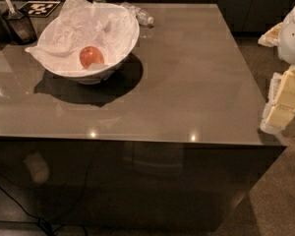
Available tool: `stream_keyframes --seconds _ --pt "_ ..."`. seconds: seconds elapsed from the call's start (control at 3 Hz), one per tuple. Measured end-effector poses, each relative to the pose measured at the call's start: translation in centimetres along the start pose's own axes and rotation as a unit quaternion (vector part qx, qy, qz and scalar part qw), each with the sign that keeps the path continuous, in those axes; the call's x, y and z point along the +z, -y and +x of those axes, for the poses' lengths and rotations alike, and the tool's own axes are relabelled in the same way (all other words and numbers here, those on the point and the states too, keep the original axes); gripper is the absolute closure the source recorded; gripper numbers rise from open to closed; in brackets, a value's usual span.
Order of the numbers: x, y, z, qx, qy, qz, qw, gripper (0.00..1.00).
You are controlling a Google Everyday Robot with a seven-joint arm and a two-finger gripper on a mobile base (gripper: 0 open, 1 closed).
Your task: Pick apple from white bowl
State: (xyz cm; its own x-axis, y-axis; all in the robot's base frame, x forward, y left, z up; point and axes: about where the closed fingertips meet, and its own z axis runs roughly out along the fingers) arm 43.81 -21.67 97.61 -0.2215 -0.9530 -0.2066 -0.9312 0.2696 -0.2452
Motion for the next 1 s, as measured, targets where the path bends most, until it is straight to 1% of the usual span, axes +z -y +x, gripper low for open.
stream_keyframes --seconds 0.33,0.67,1.0 --pt "0.0 0.0 0.0 0.000 0.000 0.000 1.0000 0.00" --pt "-1.2 0.5 -2.6 -0.002 -0.004 0.012 0.9999 0.00" --pt "-1.3 1.3 -6.1 -0.016 -0.024 0.018 0.9994 0.00"
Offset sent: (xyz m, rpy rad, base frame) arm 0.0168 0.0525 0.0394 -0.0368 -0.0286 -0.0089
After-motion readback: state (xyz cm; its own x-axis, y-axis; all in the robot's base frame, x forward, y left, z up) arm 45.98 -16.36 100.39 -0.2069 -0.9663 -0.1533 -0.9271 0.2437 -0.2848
